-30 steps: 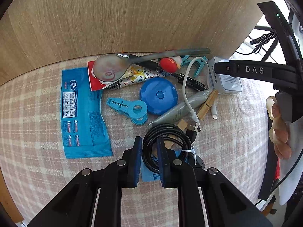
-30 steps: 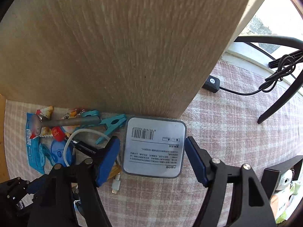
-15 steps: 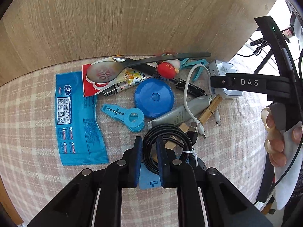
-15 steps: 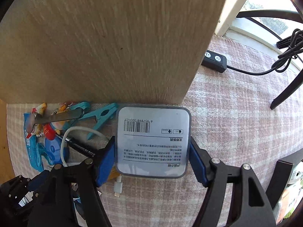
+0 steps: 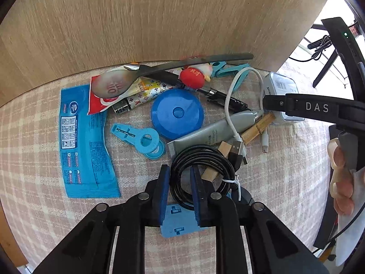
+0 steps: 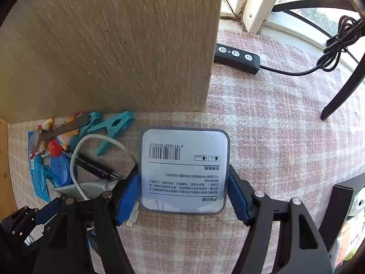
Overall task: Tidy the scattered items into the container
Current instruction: 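Grasp the black cable with the left gripper while the right grasps the white box, then carry the cable and white box to the tray and release both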
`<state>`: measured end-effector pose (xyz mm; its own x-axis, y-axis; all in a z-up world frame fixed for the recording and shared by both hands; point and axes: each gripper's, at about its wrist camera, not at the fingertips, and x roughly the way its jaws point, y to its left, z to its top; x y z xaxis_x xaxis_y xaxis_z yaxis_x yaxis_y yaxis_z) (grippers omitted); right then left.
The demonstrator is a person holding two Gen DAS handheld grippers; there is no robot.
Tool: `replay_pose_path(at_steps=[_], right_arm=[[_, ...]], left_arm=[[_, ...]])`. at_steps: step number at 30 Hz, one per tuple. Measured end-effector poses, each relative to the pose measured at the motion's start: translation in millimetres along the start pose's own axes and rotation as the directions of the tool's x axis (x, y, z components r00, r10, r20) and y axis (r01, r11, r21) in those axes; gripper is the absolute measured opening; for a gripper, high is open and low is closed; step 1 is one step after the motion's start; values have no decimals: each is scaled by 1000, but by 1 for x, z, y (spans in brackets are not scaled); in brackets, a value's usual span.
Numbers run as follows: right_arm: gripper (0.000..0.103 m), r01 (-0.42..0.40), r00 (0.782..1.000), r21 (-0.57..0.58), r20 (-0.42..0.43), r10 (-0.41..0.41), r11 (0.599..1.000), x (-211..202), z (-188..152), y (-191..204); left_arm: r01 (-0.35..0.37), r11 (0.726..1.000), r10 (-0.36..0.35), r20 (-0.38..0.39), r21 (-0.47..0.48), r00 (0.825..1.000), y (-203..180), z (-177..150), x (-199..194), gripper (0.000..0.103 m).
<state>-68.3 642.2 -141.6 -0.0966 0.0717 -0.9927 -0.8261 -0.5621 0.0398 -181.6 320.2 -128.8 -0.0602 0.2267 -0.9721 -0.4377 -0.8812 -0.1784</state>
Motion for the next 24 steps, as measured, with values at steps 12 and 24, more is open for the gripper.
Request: replay_pose_path(at_steps=[12,24], right_arm=[[68,-47,998,18,36,46,999,-18,-26,-7],[68,-63,995,11,75,62,998,-58,-65,-48]], left_arm=[[21,1000,-21,35,14,999,1,-6,-13,9],[17,998,-23,95,58,995,-31,-40,-64,9]])
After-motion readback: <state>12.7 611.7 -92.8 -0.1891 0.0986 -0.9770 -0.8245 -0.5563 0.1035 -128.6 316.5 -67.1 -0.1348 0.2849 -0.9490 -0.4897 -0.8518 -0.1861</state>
